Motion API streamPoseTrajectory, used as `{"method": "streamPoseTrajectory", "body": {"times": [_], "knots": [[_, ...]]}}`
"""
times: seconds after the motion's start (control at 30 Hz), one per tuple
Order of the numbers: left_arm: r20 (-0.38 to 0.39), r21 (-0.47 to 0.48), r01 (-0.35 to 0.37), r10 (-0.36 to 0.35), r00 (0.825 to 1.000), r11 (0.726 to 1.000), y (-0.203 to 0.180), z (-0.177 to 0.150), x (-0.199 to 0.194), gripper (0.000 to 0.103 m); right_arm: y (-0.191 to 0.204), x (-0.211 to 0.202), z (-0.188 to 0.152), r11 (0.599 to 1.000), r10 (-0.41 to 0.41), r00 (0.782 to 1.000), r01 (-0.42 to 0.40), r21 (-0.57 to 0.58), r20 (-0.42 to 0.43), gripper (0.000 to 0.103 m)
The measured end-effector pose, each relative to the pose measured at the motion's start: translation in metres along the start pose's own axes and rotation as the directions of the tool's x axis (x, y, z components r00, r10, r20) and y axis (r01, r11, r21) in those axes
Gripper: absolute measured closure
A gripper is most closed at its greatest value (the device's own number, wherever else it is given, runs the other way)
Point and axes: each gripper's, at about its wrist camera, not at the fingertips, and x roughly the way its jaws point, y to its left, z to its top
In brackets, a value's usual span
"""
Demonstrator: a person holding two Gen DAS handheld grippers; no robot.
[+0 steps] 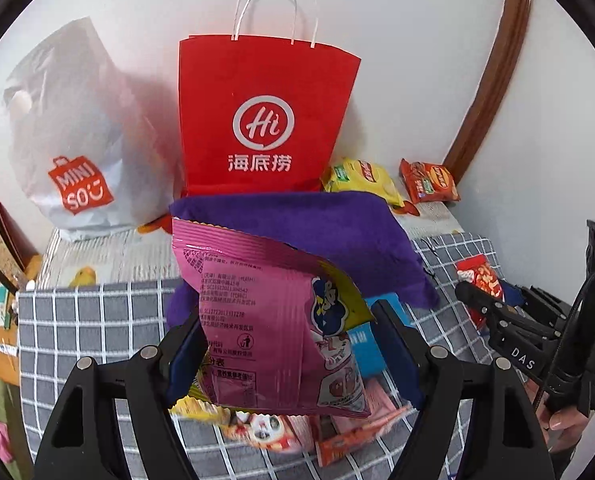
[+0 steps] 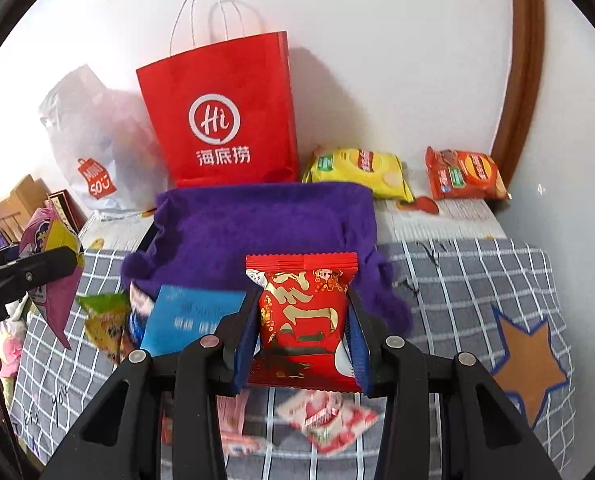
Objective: Organize snacks
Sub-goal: 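Carry both packets onto the purple towel and open both grippers to release them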
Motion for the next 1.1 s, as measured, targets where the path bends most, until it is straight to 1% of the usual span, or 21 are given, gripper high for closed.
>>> {"method": "streamPoseTrajectory", "body": {"times": [0.33,0.63,0.8,0.97,1.03,1.1], "knots": [[-0.005,0.004,-0.009,0.009,1.0,1.0,0.009,0.043,0.032,0.026,0.003,0.033,0.054,0.999,-0.002,1.0,0.003,-0.034,0.022,0.063],[-0.056,-0.006,-0.017,0.017,0.998,1.0,0.019,0.076,0.079,0.026,-0.002,0.073,0.092,0.999,0.009,0.999,-0.008,-0.049,0.031,0.063],[-0.088,0.0,-0.014,0.014,0.996,1.0,0.021,0.088,0.107,0.026,-0.009,0.101,0.109,0.999,0.012,1.0,-0.012,-0.041,0.014,0.063],[-0.119,0.004,-0.007,0.007,0.993,1.0,0.024,0.093,0.137,0.026,-0.017,0.13,0.113,0.999,0.022,1.0,-0.022,-0.027,-0.008,0.063],[-0.134,0.008,-0.008,0.009,0.991,1.0,0.025,0.094,0.149,0.026,-0.021,0.145,0.107,0.999,0.043,0.999,-0.044,-0.015,-0.029,0.063],[-0.155,0.009,-0.01,0.011,0.988,1.0,0.027,0.093,0.165,0.026,-0.028,0.165,0.101,0.998,0.062,0.995,-0.062,0.005,-0.076,0.063]]}}
